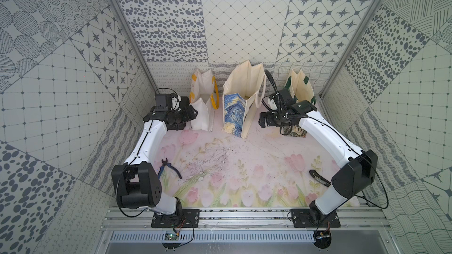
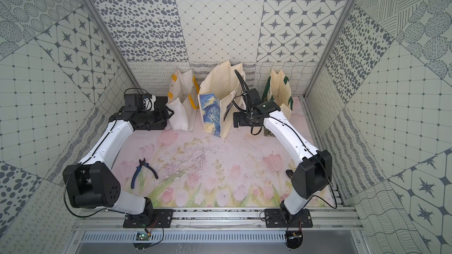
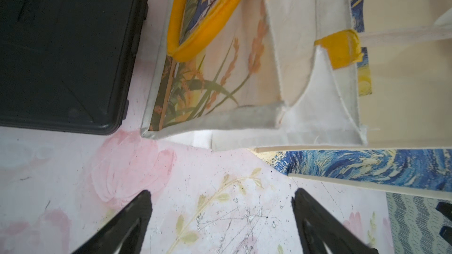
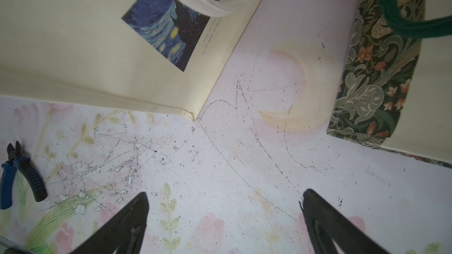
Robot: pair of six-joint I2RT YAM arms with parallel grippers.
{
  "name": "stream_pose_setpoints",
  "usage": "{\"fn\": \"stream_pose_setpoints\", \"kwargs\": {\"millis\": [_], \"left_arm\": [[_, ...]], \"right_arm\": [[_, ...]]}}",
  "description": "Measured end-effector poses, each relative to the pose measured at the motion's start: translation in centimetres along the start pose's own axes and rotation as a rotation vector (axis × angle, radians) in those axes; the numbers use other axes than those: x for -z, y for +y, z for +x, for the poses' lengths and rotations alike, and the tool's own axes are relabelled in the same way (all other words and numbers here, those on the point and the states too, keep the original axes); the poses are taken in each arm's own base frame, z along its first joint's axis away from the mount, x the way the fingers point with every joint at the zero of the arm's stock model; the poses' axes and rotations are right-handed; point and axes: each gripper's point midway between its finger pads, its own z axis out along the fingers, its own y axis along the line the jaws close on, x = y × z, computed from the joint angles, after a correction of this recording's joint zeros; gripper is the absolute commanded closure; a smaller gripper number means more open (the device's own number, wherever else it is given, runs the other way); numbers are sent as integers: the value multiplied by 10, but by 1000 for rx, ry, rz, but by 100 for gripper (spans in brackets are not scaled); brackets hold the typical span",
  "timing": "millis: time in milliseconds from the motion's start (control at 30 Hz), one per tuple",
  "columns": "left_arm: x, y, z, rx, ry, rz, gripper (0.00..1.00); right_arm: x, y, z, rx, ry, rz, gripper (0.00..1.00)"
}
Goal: Put away the canvas bag
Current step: Move the canvas bag to the center of the board.
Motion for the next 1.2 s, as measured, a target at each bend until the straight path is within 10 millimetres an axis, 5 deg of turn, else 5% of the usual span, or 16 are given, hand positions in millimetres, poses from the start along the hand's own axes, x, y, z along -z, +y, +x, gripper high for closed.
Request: {"fn": "stream_pose_setpoints", "kwargs": {"millis": [500, 933, 1200], "left_arm": [[-39, -3, -39, -221, -175, 90, 34], [-37, -17, -60, -282, -233, 163, 100], [-11, -33, -51, -269, -238, 207, 100]], "right_arm": [[-10, -5, -7, 38, 10, 9, 1], [-24, -12, 9, 36, 55, 10, 1], [-14, -12, 12, 31, 37, 0, 1]]}}
